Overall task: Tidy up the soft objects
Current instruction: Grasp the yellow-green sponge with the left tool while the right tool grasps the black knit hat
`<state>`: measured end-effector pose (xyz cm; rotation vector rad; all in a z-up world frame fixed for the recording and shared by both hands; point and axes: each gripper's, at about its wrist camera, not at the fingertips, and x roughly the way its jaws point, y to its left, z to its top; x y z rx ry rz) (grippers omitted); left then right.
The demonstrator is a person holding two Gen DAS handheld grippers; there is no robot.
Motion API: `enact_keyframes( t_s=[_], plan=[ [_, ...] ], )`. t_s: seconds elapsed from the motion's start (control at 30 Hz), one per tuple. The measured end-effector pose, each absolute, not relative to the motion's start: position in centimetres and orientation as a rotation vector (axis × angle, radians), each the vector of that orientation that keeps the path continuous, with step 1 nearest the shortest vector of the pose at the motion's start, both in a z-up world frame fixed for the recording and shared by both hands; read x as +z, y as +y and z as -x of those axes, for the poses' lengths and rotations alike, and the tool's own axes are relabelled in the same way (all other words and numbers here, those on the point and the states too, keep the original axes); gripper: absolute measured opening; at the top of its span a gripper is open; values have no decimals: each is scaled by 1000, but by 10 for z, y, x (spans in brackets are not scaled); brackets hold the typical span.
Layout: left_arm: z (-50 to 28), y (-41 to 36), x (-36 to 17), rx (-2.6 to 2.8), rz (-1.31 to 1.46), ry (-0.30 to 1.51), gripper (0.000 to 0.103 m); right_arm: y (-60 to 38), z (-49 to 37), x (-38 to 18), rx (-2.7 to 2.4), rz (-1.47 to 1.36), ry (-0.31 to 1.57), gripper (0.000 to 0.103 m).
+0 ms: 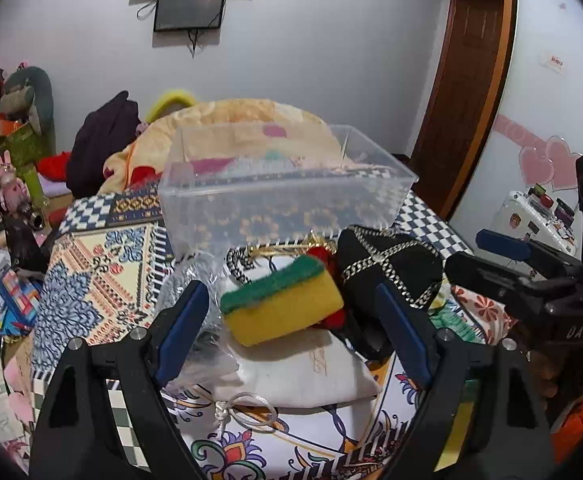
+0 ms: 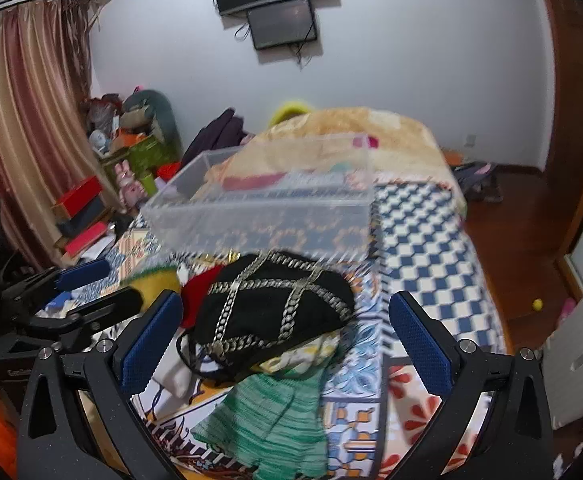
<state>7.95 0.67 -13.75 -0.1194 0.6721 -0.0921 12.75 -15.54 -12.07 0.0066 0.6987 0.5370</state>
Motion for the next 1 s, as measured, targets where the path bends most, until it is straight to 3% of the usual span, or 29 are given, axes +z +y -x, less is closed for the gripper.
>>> enact_keyframes(
  t_s=[0.3,0.43,0.5,0.57,0.63,0.67,0.9,0.93,1.0],
  plan=[
    [-91,7,-156,-89,120,719,78,-146,-135,-133,546,22,745,62],
    [-90,6,-156,-87,116,717,67,-147,-139,-132,542,21,741,40],
    [-89,8,-154,-85,118,710,64,-148,-138,-129,542,20,731,36],
    [-88,10,-152,-82,125,702,62,-148,-137,-127,540,28,720,22],
    [-86,12,-150,-80,130,694,61,-146,-140,-126,544,31,716,18],
    [-85,13,-148,-78,130,688,60,-146,-139,-125,547,32,708,11],
    [-74,15,-131,-70,119,634,60,-140,-139,-114,551,56,694,10],
    [-72,15,-128,-68,114,623,60,-139,-141,-113,552,60,703,16],
    [-69,15,-121,-62,105,605,60,-138,-147,-114,536,57,722,50]
  ],
)
